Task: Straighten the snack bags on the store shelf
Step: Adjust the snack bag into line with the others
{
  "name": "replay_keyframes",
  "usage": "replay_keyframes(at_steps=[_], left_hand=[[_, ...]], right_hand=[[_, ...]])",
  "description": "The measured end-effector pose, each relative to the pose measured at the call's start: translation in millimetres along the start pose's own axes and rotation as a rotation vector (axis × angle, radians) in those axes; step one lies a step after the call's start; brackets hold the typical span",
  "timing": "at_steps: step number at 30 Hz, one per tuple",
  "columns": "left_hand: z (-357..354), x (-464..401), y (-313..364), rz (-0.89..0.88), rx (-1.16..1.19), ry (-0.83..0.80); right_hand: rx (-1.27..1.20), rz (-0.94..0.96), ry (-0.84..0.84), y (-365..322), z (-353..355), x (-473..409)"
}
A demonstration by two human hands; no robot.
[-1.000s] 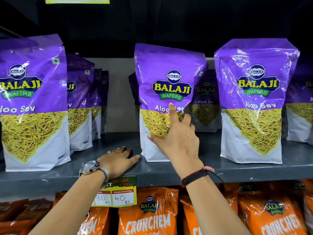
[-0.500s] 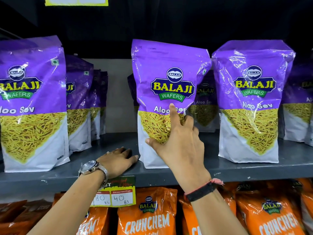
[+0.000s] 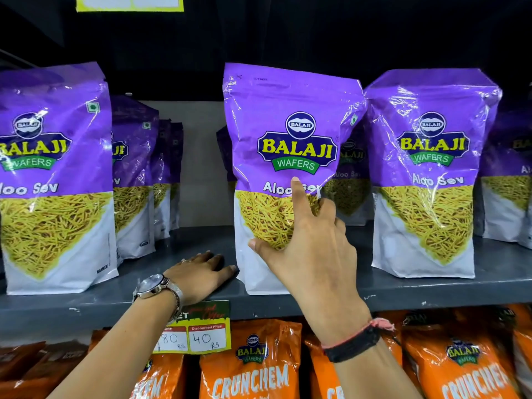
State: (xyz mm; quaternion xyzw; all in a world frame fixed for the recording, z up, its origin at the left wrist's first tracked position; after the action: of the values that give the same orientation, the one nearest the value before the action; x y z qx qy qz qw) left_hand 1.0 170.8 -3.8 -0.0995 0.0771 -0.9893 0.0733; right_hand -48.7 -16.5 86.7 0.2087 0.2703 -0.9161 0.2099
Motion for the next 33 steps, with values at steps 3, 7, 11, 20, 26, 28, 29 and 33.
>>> replay_keyframes(at_steps=[3,7,11,20,26,28,29,33], left_hand=[[-5.4,-1.1,-1.7,-0.008,0.028,-0.043],[-3.6,-0.7,-2.6,0.009,0.064,-0.022],[-2.1,2.5,-4.6,0.014,0.151,-0.014],[0.0,-1.6,-4.1,-0.013,0.211,0.026],[1.4,3.6,-2.5,0.004,0.222,0.006],[4.9,7.2,0.1,0.004,0.253,0.022],[5.6,8.5,1.1,0.005,0.257,0.019],[7.4,11.5,2.7,0.008,0.262,0.016]], right_hand=[[0.013,-0.001,0.011,-1.1,1.7,3.0],[0.015,-0.002,0.029,-3.8,4.5,8.1],[0.074,-0.009,0.252,-8.9,13.9,20.2],[-0.01,0.059,0.213,-2.6,-14.0,12.7],[-0.041,0.083,0.037,-3.4,-25.1,-0.4],[-0.054,0.081,0.025,-3.6,-29.0,-5.1],[-0.043,0.079,0.026,-4.0,-30.0,-6.5],[-0.018,0.073,0.033,-4.0,-32.1,-11.8]])
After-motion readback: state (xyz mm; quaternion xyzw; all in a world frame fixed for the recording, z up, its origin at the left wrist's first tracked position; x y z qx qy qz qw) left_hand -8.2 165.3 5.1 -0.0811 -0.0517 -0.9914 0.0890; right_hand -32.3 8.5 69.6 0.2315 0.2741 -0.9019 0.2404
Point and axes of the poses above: each hand's wrist, its own x-axis away from the middle knuckle, its own z-axis out of the back of the hand, y = z × x, the point moved 9 cm from there along -x, towards the middle knuckle, and after that the axes turned 12 degrees about -y, right-handed, at the moved point
